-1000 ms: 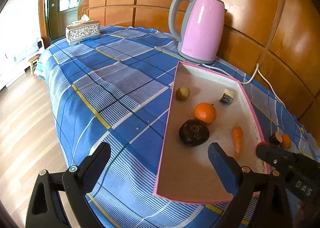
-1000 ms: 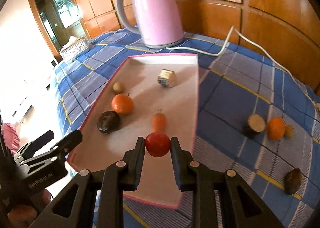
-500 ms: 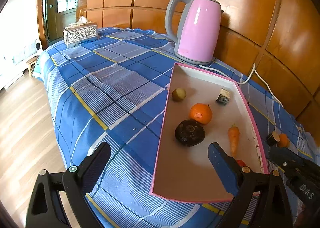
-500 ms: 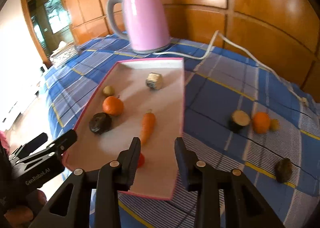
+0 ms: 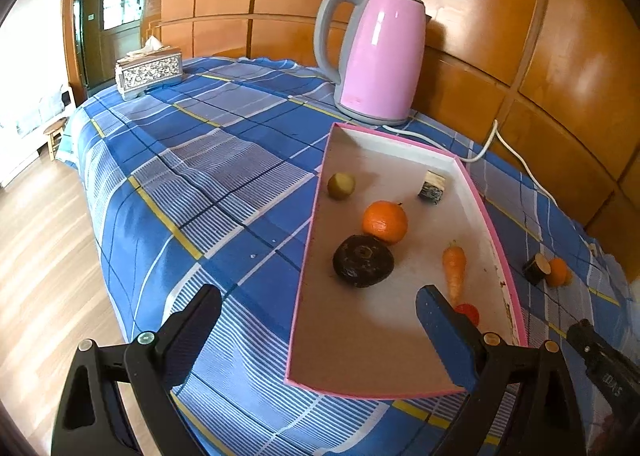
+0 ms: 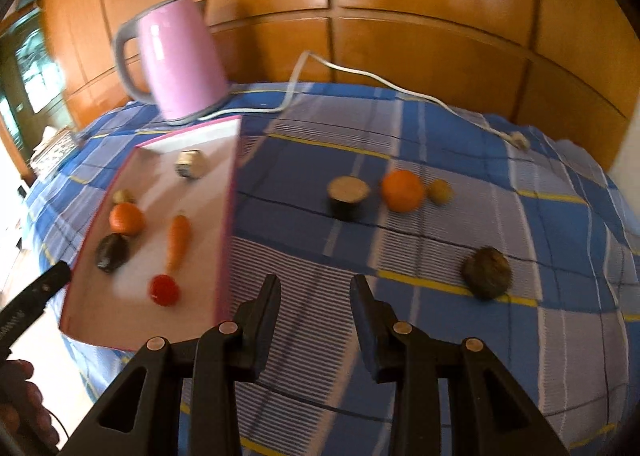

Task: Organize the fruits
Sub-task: 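Reach the left tool to the tan round slice and grasp it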

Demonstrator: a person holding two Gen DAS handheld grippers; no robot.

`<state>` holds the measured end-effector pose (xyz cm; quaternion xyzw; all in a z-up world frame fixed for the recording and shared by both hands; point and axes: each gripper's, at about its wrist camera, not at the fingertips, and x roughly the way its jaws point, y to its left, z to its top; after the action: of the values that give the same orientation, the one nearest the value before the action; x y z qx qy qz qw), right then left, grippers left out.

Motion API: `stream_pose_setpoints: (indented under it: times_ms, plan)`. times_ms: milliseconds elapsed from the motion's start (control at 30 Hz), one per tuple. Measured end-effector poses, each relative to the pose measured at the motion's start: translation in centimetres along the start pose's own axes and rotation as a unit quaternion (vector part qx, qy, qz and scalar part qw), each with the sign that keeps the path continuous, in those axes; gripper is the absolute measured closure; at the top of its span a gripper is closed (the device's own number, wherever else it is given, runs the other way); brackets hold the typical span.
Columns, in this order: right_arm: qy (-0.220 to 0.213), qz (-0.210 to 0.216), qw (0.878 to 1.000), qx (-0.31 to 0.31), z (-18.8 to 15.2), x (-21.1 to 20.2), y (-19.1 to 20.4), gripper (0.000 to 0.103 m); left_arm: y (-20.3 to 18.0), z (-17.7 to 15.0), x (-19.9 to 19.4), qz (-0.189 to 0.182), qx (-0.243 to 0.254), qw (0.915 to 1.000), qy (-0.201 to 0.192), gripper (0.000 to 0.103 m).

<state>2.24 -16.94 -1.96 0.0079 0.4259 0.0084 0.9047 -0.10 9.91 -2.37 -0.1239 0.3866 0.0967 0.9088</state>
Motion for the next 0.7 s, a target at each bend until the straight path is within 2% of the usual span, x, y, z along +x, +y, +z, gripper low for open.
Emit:
stream_pose_setpoints:
  times_ms: [167, 300, 433, 567, 700]
  plan:
    - [-0.003, -0.038, 0.999, 0.033, -0.8, -0.3, -3.3, 0.067, -0.4, -0.1, 0.0, -0.009, 0.008, 0.9999, 0.005, 0.005]
    - [0.0, -0.08, 0.993, 0.083, -1.7, -0.5, -7.1, 0.067, -1.1, -0.1, 0.0, -0.021, 0.015, 0.9997, 0.006, 0.005]
    - [-0.005, -0.136, 0.982, 0.132, -2.7, -1.1, -11.2, 0.067, -2.5, -0.1, -0.1, -0.032, 0.037, 0.9988, 0.006, 0.005]
    - [-0.005, -0.184, 0.965, 0.189, -3.8, -1.3, -15.4, 0.067, -4.4, 0.0, -0.5, -0.047, 0.068, 0.9966, 0.001, 0.005]
    - [0.001, -0.208, 0.951, 0.228, -5.1, -1.2, -18.5, 0.067, -6.2, 0.4, -0.8, -0.066, 0.093, 0.9935, 0.0, 0.005]
